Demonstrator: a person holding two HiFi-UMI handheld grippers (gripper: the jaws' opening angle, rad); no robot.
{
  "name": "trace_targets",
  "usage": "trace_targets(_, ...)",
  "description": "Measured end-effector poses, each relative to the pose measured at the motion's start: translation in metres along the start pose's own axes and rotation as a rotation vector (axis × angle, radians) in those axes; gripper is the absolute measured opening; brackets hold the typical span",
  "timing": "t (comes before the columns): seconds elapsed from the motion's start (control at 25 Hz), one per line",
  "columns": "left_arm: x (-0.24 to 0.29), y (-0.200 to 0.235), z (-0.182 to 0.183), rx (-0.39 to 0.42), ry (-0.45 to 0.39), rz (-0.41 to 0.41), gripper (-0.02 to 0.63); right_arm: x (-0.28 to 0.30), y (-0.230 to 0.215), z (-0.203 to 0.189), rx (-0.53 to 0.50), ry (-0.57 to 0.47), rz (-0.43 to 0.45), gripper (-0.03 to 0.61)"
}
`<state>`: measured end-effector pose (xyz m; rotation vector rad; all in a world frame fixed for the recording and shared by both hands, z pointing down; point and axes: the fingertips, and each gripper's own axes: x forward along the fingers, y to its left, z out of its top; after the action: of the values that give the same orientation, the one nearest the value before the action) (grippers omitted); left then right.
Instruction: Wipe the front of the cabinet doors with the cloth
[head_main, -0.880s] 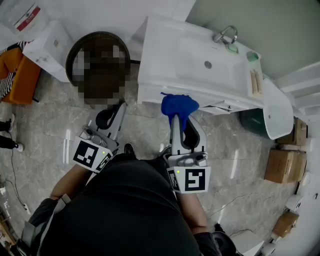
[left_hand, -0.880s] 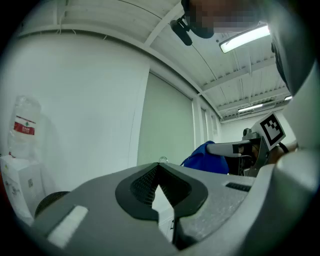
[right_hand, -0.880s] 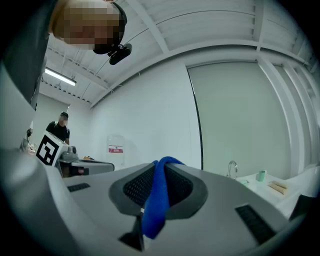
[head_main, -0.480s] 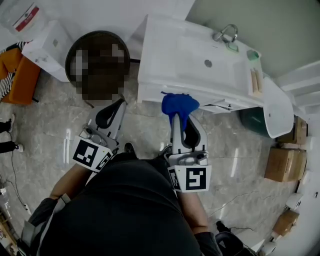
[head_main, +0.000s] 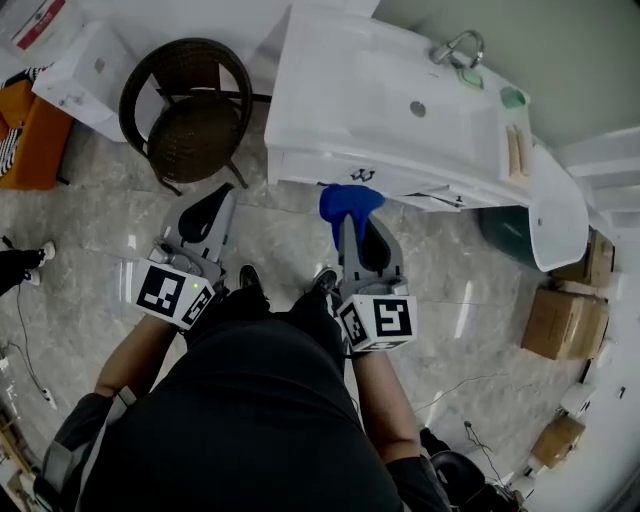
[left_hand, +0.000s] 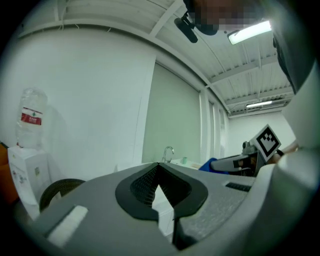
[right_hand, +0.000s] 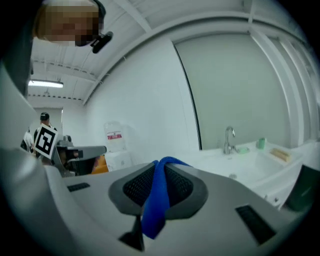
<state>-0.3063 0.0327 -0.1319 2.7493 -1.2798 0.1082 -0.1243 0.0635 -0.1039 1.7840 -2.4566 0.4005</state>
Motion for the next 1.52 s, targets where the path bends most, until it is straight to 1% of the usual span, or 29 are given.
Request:
trace_targets(0.08, 0.006, 0.001, -0.021, -0.006, 0.043, 0.056, -0.002, 0.013, -0.02, -0.062, 0.106, 0.113, 0.026, 0.057)
trace_targets(0.16, 0.008, -0.001, -0.047, -0.018, 0.094, 0.108, -0.002, 0.025, -0.035, -0.122, 0.171, 0.228, 0.034, 0.057)
trace_targets(0.28, 0.018, -0.001, -0.095, -0.022, 0.194, 0.164, -0.002, 0.06, -0.054, -0.188, 0.187, 0.337, 0.054, 0.057)
trace_targets(0.4, 0.027, 0.001, -0.15, -0.052, 0.309, 0.202, -0.002, 0.111, -0.068, -0.238, 0.19, 0.398, 0.087, 0.057)
trace_targets(0.48, 0.029, 0.005, -0.183, -0.073, 0.363, 0.211, -0.002, 0.15, -0.071, -0.272, 0.189, 0.432, 0.094, 0.057)
trace_targets(0.56, 0.035, 0.013, -0.216, -0.087, 0.385, 0.211, -0.002, 0.197, -0.071, -0.303, 0.152, 0.448, 0.099, 0.057)
trace_targets(0.6, 0.04, 0.017, -0.233, -0.093, 0.388, 0.209, -0.002, 0.222, -0.069, -0.317, 0.111, 0.45, 0.108, 0.057)
trace_targets(0.68, 0.045, 0.022, -0.263, -0.11, 0.4, 0.196, -0.002, 0.258, -0.059, -0.343, -0.002, 0.461, 0.142, 0.057)
trace_targets(0.76, 0.042, 0.021, -0.283, -0.124, 0.424, 0.174, -0.002, 0.275, -0.038, -0.367, -0.138, 0.472, 0.189, 0.057)
trace_targets(0.88, 0.041, 0.023, -0.301, -0.122, 0.441, 0.15, -0.002, 0.297, -0.012, -0.393, -0.382, 0.458, 0.263, 0.057)
trace_targets(0.96, 0.044, 0.024, -0.315, -0.124, 0.453, 0.137, -0.001, 0.306, -0.011, -0.404, -0.529, 0.441, 0.277, 0.057)
trace_targets(1.04, 0.048, 0.022, -0.333, -0.123, 0.473, 0.126, -0.002, 0.31, -0.022, -0.408, -0.609, 0.416, 0.259, 0.057)
trace_targets(1.12, 0.055, 0.016, -0.351, -0.126, 0.495, 0.12, -0.002, 0.31, -0.044, -0.409, -0.623, 0.399, 0.225, 0.057)
trace_targets(1.2, 0.063, 0.003, -0.363, -0.138, 0.507, 0.111, -0.002, 0.306, -0.07, -0.409, -0.608, 0.397, 0.188, 0.057)
trace_targets(1.36, 0.086, -0.041, -0.369, -0.158, 0.509, 0.058, -0.002, 0.288, -0.118, -0.408, -0.581, 0.4, 0.139, 0.057)
trace_targets(1.52, 0.111, -0.082, -0.378, -0.156, 0.511, -0.006, -0.002, 0.268, -0.165, -0.411, -0.576, 0.408, 0.095, 0.057)
